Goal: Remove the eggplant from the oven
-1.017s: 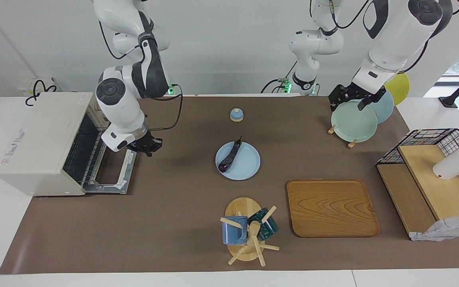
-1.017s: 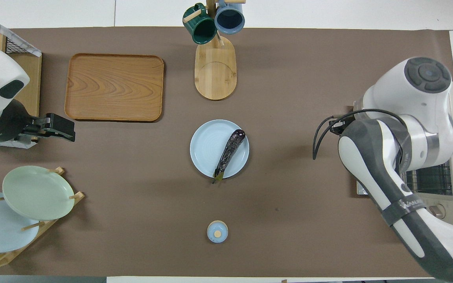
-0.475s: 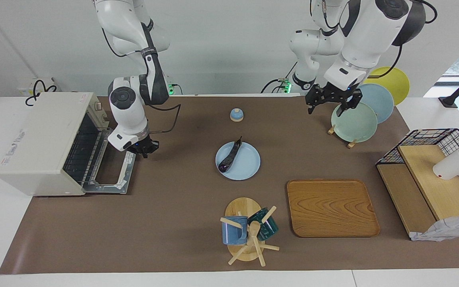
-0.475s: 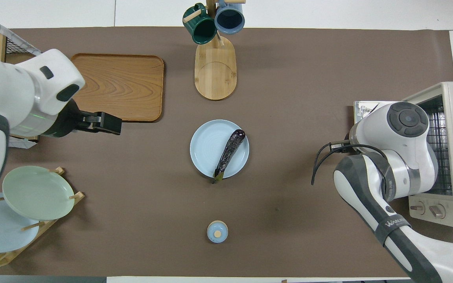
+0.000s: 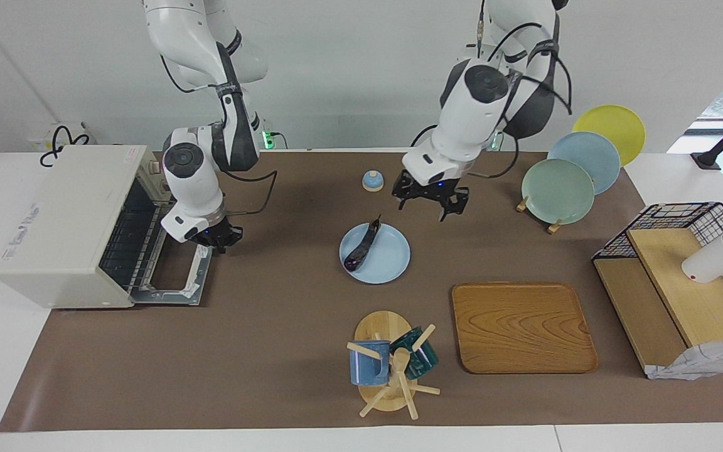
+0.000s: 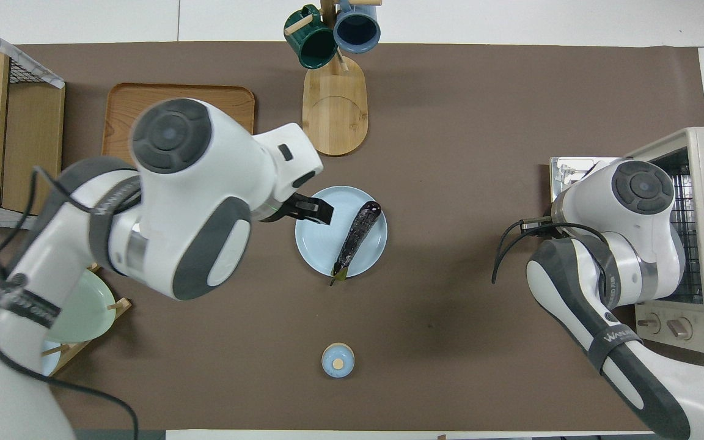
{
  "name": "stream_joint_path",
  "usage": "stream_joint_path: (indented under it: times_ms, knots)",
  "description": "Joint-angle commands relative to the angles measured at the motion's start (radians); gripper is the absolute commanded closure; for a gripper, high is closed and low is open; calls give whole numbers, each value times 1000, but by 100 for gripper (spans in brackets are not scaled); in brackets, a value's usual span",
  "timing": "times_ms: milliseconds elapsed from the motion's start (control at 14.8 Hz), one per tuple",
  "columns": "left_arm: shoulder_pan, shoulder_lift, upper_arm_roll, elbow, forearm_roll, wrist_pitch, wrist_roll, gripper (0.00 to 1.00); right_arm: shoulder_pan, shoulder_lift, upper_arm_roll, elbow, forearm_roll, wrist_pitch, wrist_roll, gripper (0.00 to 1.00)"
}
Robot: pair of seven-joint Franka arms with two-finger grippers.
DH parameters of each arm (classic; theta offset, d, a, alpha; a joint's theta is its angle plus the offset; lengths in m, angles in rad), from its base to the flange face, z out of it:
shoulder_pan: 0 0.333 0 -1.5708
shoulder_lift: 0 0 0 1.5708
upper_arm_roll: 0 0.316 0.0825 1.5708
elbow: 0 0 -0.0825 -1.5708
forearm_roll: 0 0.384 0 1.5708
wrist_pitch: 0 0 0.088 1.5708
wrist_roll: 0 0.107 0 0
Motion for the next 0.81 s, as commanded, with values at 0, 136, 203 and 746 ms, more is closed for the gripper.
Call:
stream_joint_path:
  times_ms: [0,136,203,746]
  knots:
    - [-83,90,22,-10,-13,101,-13,0,-22,7,12,-12,-22,27,-22,100]
    - [-103,145,22,-8,-5,146,-16,0,-47,7,14,-11,-43,25,-61,100]
    - [-123,167,22,-11,-4,169,-18,0,-53,7,14,-11,-43,27,-72,100]
    - [-158,190,20,-106,-4,295,-16,0,-51,13,15,181,-174,-197,-205,100]
